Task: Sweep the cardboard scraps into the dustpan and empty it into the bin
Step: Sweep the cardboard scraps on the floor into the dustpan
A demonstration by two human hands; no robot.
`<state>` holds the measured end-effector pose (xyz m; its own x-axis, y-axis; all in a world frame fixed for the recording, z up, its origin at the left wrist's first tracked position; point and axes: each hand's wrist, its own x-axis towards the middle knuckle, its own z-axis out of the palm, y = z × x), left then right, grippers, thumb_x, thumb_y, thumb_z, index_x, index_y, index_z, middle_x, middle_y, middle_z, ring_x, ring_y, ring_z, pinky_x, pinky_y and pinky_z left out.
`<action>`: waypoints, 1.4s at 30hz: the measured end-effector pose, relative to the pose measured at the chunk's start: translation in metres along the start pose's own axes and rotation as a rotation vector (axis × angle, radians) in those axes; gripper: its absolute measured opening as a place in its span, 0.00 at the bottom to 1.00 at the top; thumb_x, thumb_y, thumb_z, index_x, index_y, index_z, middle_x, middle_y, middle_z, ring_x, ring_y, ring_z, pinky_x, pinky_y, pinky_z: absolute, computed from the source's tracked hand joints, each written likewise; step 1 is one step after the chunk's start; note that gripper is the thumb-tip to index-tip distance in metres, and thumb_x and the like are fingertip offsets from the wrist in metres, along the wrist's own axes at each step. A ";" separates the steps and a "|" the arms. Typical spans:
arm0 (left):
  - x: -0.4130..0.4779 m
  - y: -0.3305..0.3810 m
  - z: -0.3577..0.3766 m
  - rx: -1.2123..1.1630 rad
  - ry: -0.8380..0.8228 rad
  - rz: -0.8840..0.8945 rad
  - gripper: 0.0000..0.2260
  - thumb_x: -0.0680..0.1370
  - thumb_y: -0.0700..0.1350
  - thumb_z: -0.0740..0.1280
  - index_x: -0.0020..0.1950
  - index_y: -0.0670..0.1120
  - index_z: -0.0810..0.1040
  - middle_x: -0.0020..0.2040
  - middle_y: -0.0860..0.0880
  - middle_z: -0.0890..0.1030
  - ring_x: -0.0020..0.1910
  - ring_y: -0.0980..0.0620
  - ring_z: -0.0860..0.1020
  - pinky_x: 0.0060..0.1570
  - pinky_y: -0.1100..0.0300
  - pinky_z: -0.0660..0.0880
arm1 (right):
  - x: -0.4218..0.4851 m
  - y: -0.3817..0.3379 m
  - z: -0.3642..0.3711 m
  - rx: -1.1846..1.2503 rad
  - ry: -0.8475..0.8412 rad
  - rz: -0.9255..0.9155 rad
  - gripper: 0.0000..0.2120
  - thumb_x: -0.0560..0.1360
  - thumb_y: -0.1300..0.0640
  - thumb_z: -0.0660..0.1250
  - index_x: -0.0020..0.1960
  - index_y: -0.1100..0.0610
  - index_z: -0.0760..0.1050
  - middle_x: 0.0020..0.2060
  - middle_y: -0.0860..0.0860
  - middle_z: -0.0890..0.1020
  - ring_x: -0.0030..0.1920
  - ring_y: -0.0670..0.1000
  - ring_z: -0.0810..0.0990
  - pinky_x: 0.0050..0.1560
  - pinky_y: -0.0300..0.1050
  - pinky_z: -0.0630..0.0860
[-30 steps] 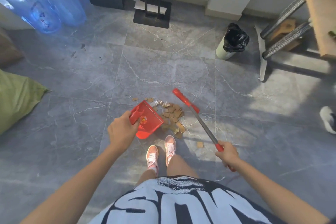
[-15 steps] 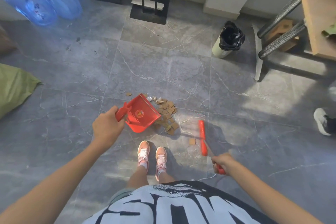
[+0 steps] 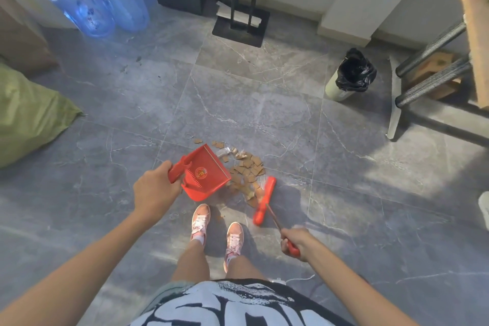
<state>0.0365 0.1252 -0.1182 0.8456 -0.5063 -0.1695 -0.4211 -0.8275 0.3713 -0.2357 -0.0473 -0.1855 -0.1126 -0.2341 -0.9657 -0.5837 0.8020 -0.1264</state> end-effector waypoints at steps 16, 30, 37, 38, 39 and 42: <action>0.052 -0.074 -0.032 -0.075 -0.025 -0.171 0.11 0.74 0.51 0.67 0.38 0.45 0.74 0.32 0.43 0.78 0.35 0.38 0.78 0.33 0.56 0.65 | -0.074 -0.074 0.054 -0.116 0.035 -0.185 0.13 0.76 0.72 0.56 0.35 0.62 0.68 0.24 0.53 0.66 0.12 0.45 0.63 0.16 0.29 0.63; 0.072 -0.137 -0.051 -0.103 0.002 -0.309 0.12 0.73 0.52 0.68 0.38 0.46 0.72 0.34 0.41 0.79 0.38 0.37 0.79 0.35 0.54 0.68 | -0.097 -0.140 0.159 -0.215 -0.107 -0.247 0.09 0.75 0.71 0.58 0.38 0.62 0.67 0.28 0.54 0.66 0.13 0.44 0.65 0.16 0.30 0.64; 0.080 -0.157 -0.050 -0.061 0.003 -0.355 0.12 0.73 0.53 0.69 0.40 0.44 0.74 0.36 0.38 0.80 0.40 0.35 0.79 0.35 0.54 0.66 | -0.076 -0.181 0.249 -0.207 -0.320 -0.155 0.07 0.76 0.68 0.57 0.41 0.60 0.67 0.29 0.51 0.66 0.14 0.42 0.65 0.14 0.30 0.63; 0.081 -0.161 -0.050 -0.059 0.004 -0.363 0.13 0.73 0.53 0.69 0.40 0.45 0.73 0.35 0.38 0.80 0.40 0.35 0.79 0.35 0.53 0.67 | -0.071 -0.190 0.262 -0.209 -0.344 -0.145 0.08 0.77 0.68 0.57 0.40 0.60 0.65 0.30 0.52 0.66 0.13 0.43 0.64 0.14 0.30 0.63; 0.082 -0.165 -0.049 -0.060 0.002 -0.377 0.13 0.73 0.53 0.70 0.40 0.45 0.73 0.35 0.38 0.79 0.40 0.35 0.79 0.35 0.53 0.67 | -0.066 -0.200 0.274 -0.212 -0.362 -0.136 0.09 0.77 0.68 0.56 0.39 0.59 0.64 0.30 0.52 0.65 0.13 0.43 0.64 0.14 0.30 0.63; 0.089 -0.175 -0.044 -0.075 0.006 -0.414 0.13 0.72 0.53 0.69 0.38 0.46 0.71 0.33 0.38 0.79 0.38 0.36 0.79 0.35 0.52 0.69 | -0.047 -0.223 0.304 -0.225 -0.399 -0.103 0.10 0.77 0.68 0.55 0.39 0.59 0.63 0.31 0.52 0.64 0.12 0.43 0.63 0.13 0.31 0.63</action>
<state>0.1998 0.2358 -0.1577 0.9405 -0.1325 -0.3128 -0.0201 -0.9408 0.3382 0.1445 -0.0481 -0.1811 0.2479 -0.0413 -0.9679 -0.7403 0.6363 -0.2167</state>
